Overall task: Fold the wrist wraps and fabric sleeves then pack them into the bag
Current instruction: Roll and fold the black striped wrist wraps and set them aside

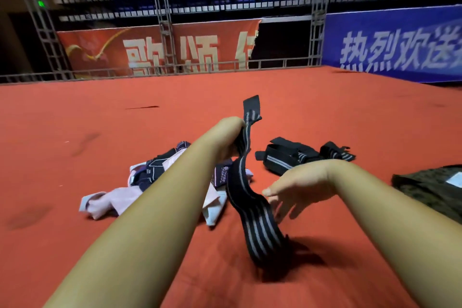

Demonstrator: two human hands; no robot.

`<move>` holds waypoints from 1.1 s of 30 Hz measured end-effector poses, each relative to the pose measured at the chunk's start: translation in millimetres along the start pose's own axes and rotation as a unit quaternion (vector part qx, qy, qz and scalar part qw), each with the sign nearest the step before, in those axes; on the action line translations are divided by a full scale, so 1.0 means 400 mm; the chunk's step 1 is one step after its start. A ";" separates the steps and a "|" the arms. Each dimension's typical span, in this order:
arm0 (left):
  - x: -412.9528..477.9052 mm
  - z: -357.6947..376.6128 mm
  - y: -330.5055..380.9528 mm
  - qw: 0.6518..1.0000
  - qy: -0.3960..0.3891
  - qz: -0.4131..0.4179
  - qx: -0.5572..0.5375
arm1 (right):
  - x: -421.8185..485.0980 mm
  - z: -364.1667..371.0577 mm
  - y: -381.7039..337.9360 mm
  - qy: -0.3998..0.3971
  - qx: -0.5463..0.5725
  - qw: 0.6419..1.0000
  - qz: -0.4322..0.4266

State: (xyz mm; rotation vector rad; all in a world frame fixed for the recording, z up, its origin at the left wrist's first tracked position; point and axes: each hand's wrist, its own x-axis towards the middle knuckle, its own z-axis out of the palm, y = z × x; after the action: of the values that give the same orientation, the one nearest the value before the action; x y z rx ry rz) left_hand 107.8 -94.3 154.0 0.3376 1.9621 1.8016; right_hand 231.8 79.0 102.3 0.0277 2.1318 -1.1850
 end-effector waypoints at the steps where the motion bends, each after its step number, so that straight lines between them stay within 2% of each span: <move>1: -0.034 0.004 0.012 1.000 -0.016 0.001 -0.009 | -0.028 0.012 -0.019 0.008 0.005 1.000 -0.004; 5: -0.156 0.015 0.045 0.993 -0.113 -0.014 -0.024 | -0.091 0.071 -0.078 0.138 0.071 0.984 -0.091; 8: -0.217 0.028 0.052 0.989 -0.143 0.007 -0.033 | -0.092 0.127 -0.104 0.194 0.106 0.964 -0.148; 12: -0.262 0.048 0.054 0.992 -0.109 0.050 -0.037 | -0.087 0.204 -0.132 0.225 0.177 0.932 -0.221; 16: -0.271 0.042 0.051 0.993 -0.019 0.116 0.022 | -0.078 0.238 -0.153 0.257 0.322 0.863 -0.292; 19: -0.275 0.022 0.037 0.991 0.007 0.109 0.074 | -0.080 0.236 -0.178 0.357 0.337 0.829 -0.269; 22: -0.296 0.010 0.034 0.997 0.043 0.065 0.012 | -0.090 0.229 -0.199 0.458 0.342 0.785 -0.239; 24: -0.310 0.010 0.037 0.997 0.030 0.049 -0.050 | -0.098 0.228 -0.204 0.506 0.322 0.766 -0.230; 27: -0.326 0.012 0.036 0.993 0.013 0.075 -0.093 | -0.101 0.228 -0.212 0.536 0.295 0.758 -0.225; 30: -0.331 0.002 0.027 0.988 0.019 0.152 -0.033 | -0.121 0.254 -0.230 0.546 0.282 0.754 -0.234; 33: -0.331 -0.017 0.025 0.980 0.037 0.196 -0.018 | -0.141 0.267 -0.240 0.533 0.253 0.770 -0.243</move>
State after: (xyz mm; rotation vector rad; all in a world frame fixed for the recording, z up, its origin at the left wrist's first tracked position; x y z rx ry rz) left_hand 218.2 -161.0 185.6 0.6976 2.0159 2.1126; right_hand 302.3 -40.8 168.9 0.5375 2.7286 -2.4721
